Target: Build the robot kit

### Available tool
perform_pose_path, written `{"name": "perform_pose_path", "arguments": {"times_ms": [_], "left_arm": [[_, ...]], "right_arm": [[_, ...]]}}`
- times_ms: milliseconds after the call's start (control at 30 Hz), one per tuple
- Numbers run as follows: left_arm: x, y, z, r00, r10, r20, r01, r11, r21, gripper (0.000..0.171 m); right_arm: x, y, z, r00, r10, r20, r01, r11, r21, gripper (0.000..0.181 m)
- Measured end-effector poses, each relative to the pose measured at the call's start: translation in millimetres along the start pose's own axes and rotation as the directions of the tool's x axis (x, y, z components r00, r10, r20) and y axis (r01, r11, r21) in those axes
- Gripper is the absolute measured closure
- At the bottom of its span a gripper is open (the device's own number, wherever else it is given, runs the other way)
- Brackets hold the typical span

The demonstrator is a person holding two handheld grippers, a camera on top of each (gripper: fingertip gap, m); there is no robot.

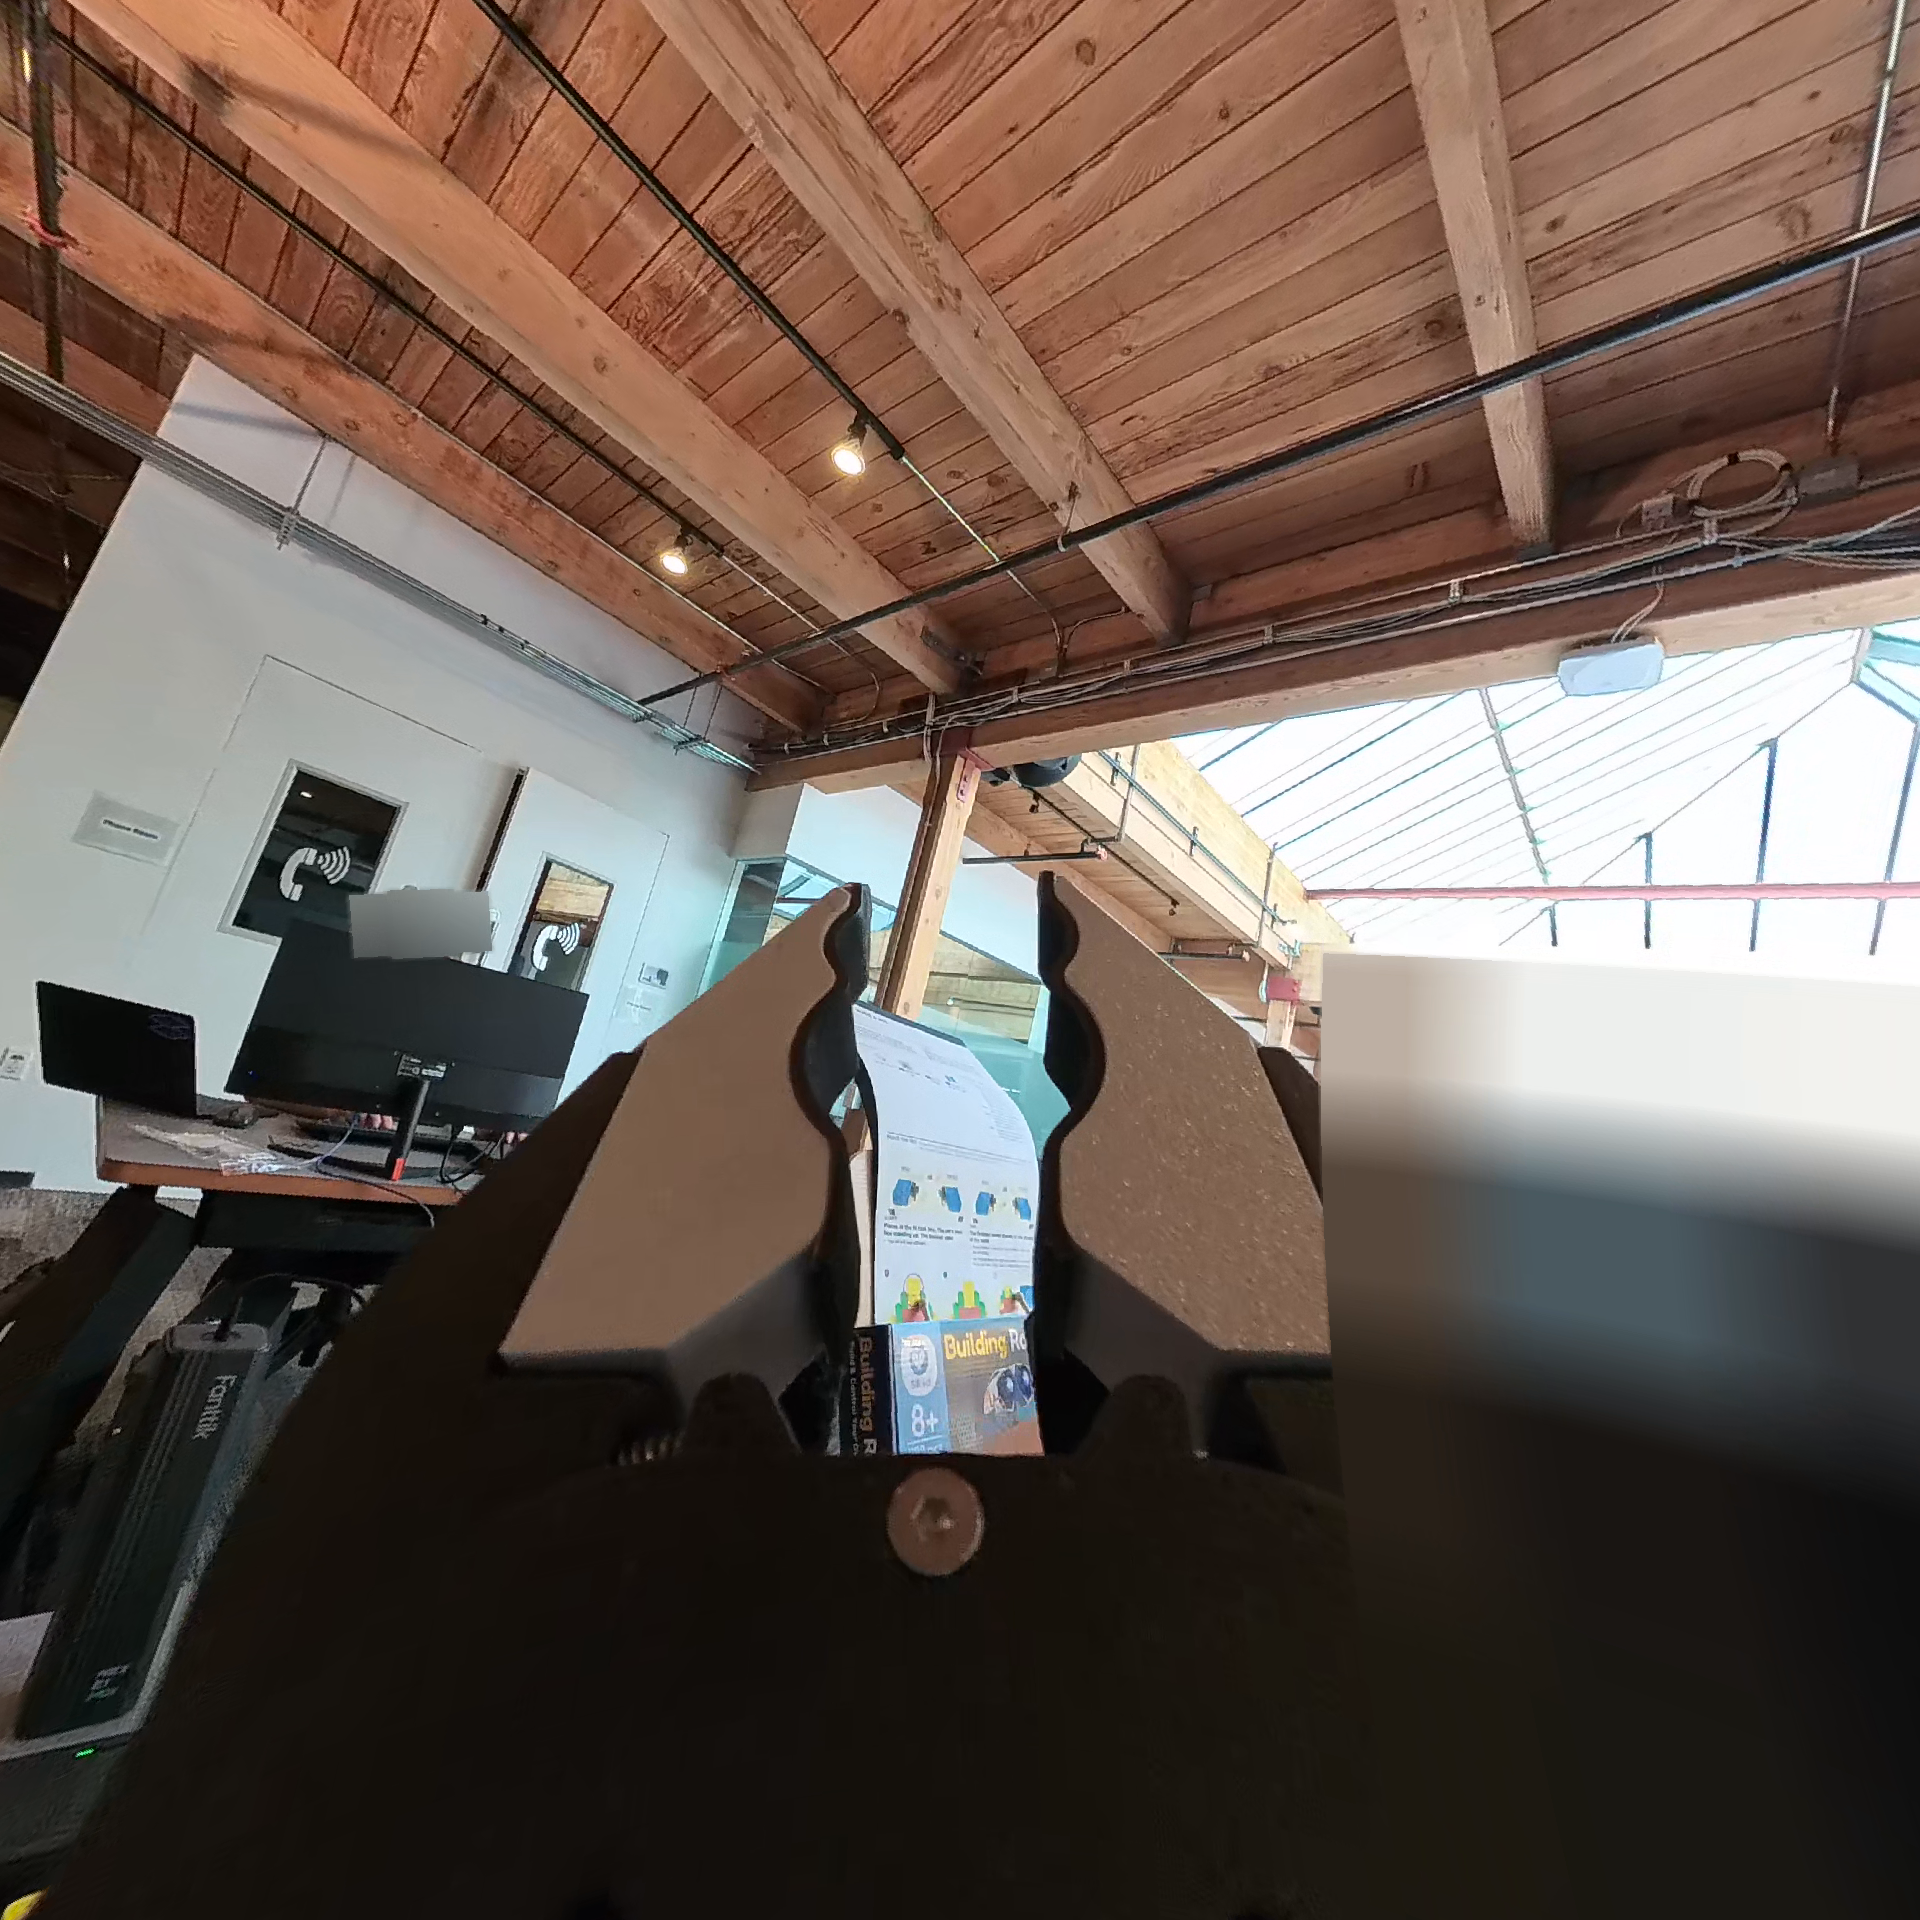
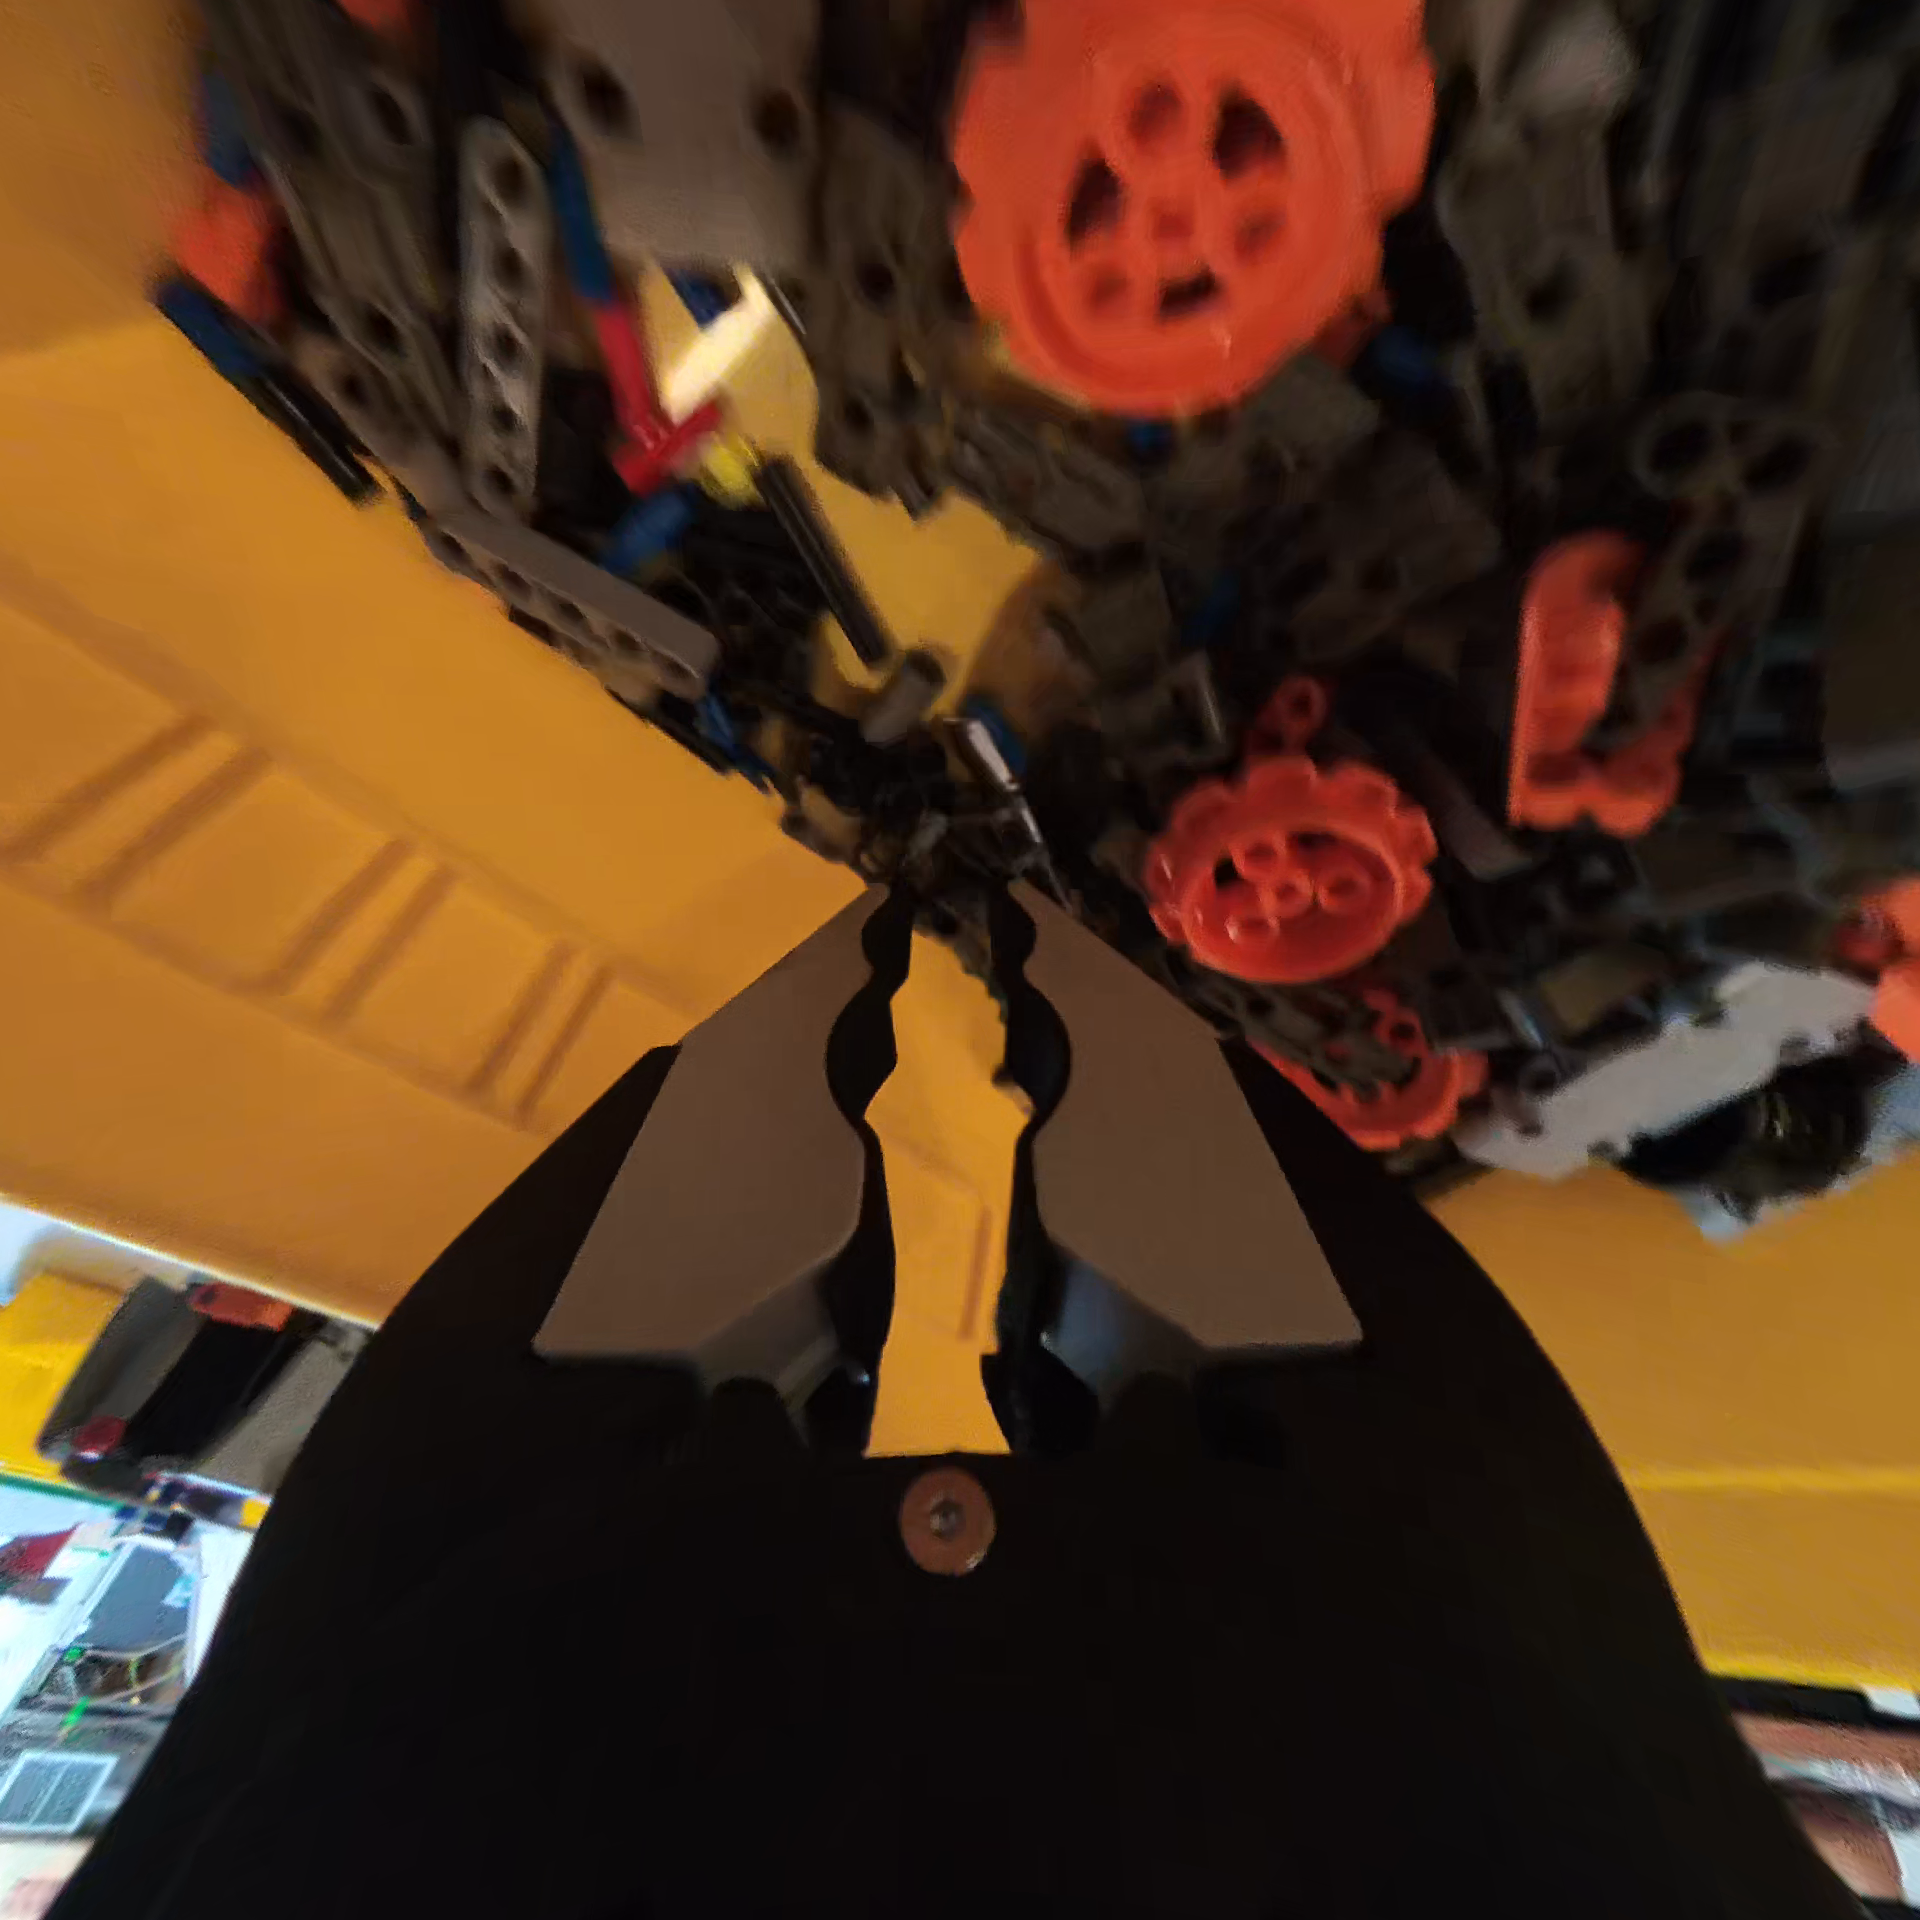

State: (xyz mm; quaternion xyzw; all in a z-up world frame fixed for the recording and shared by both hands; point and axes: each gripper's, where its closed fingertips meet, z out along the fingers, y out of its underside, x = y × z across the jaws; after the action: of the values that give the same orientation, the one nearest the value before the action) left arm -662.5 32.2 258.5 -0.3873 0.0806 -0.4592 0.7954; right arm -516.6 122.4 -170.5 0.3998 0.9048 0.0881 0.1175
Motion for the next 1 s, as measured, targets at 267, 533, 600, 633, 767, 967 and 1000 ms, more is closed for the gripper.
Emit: {"name": "perform_pose_path", "arguments": {"times_ms": [267, 533, 600, 633, 767, 967, 1000], "left_arm": [[0.4, 0.8, 0.7, 1.000, 0.001, 0.000, -0.001, 1.000, -0.001, 0.142], [-0.4, 0.8, 0.6, 1.000, 0.001, 0.001, -0.001, 1.000, 0.000, 0.142], [-0.3, 0.5, 0.5, 1.000, 0.001, 0.001, -0.001, 1.000, 0.000, 0.142], [-0.2, 0.4, 0.5, 1.000, 0.001, 0.000, -0.001, 1.000, 0.001, 0.142], [-0.1, 0.6, 0.6, 1.000, 0.003, 0.002, -0.003, 1.000, 0.001, 0.142], [-0.8, 2.8, 2.3, 1.000, 0.002, 0.003, -0.002, 1.000, -0.006, 0.142], [-1.0, 3.2, 2.5, 1.000, 0.003, 0.004, -0.003, 1.000, -0.007, 0.141]], "right_arm": [[-40.6, -62.5, -9.0, 0.984, -0.114, 0.135, 0.086, 0.976, 0.200, 0.158], [-21.7, -84.8, -35.2, 0.992, -0.106, 0.069, 0.076, 0.935, 0.347, 0.154], [-7.4, -66.3, -41.4, 0.997, -0.072, 0.020, 0.062, 0.943, 0.327, 0.153], [0.4, -54.0, -42.7, 0.998, -0.055, -0.008, 0.054, 0.951, 0.305, 0.153], [31.6, -1.9, -43.1, 0.992, 0.044, -0.120, -0.016, 0.975, 0.221, 0.147], [61.3, 49.3, -30.8, 0.962, 0.129, -0.240, -0.095, 0.984, 0.149, 0.142], [63.2, 48.5, -27.8, 0.961, 0.130, -0.243, -0.095, 0.984, 0.150, 0.142]]}}
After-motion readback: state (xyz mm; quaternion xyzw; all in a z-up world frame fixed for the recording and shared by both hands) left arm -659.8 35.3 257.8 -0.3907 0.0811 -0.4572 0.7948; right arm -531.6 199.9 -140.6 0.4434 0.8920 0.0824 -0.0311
